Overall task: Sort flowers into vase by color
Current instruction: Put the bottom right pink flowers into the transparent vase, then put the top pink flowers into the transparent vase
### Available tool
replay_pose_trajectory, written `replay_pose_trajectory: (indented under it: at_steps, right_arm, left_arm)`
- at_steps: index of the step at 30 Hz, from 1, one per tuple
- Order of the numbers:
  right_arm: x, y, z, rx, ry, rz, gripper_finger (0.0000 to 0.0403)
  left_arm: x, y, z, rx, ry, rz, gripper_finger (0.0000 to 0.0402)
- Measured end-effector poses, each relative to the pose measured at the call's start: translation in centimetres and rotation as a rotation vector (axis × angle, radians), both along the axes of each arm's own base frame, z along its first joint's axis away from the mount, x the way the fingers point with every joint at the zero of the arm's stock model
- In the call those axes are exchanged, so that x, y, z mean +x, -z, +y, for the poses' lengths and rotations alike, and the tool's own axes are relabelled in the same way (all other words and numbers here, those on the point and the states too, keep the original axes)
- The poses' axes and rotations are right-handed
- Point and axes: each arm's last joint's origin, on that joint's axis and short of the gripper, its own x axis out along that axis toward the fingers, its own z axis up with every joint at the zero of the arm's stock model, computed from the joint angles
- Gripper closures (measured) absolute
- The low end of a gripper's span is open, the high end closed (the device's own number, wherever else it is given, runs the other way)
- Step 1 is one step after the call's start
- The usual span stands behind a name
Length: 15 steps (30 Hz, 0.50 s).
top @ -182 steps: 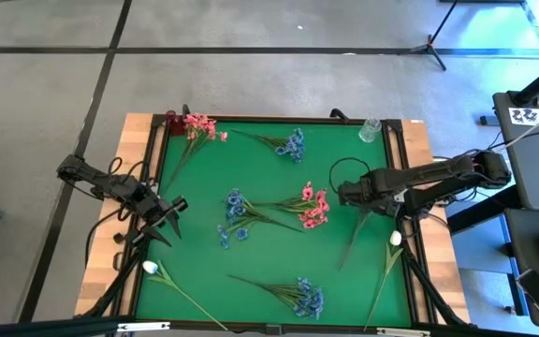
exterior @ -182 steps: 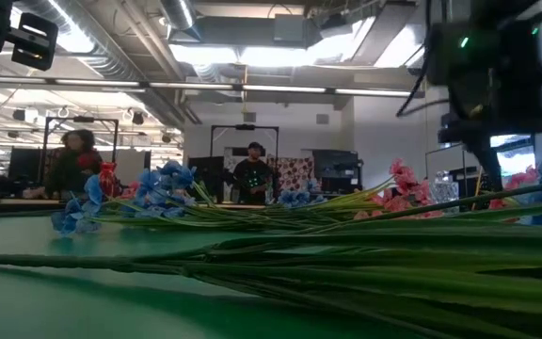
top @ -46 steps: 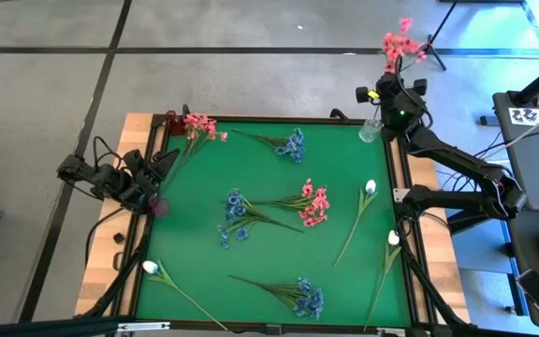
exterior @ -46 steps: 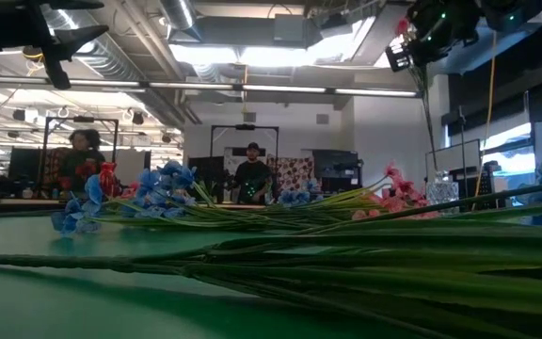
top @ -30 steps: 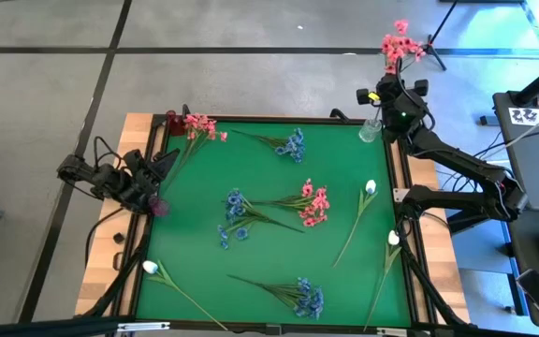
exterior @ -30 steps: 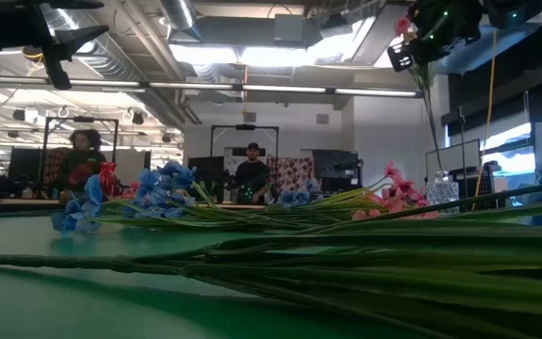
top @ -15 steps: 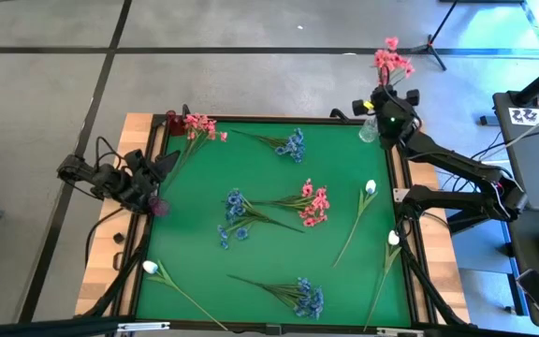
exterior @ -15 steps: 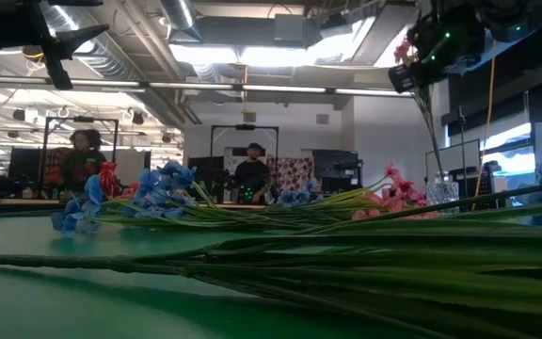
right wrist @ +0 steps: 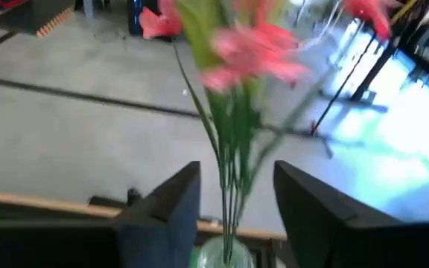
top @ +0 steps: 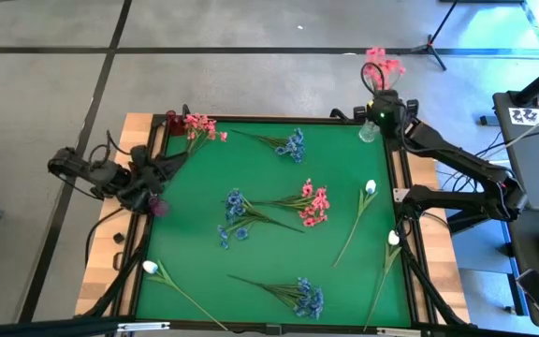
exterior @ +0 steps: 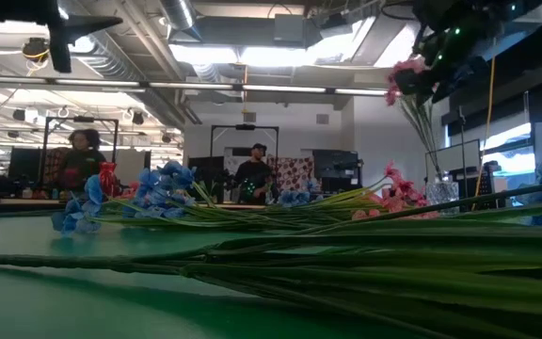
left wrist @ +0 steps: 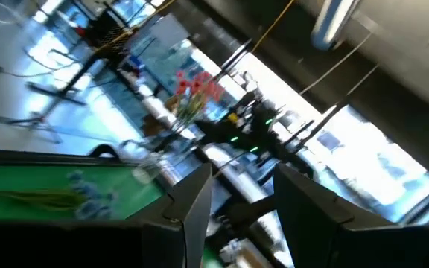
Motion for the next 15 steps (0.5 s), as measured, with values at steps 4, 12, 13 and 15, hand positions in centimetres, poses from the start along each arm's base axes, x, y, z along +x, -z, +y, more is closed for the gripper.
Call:
replay_pose_trajectory:
  at_steps: [4,12,13,15]
  right_arm:
    - [-0.5,-1.0,0.6,0.117,-0.022,-0.044,0.0183]
    - [-1.2,-2.3,1.8,0.291,-0.096,-0.049,0.0140]
    - [-1.4,-2.6,1.9,0.301,-0.105,-0.051,0.0139]
    - [-1.6,-3.3,2.2,0.302,-0.125,-0.067,0.0139]
  left_arm:
    - [0.6,-1.2,-0.2,0.026,-0.034,0.087,0.0261]
    - [1.9,-4.1,-0.7,0.121,-0.036,0.273,0.0261]
    - [2.2,-4.6,-0.8,0.140,-0.031,0.300,0.0261]
    - [2.8,-5.6,-1.1,0.182,-0.025,0.361,0.0261]
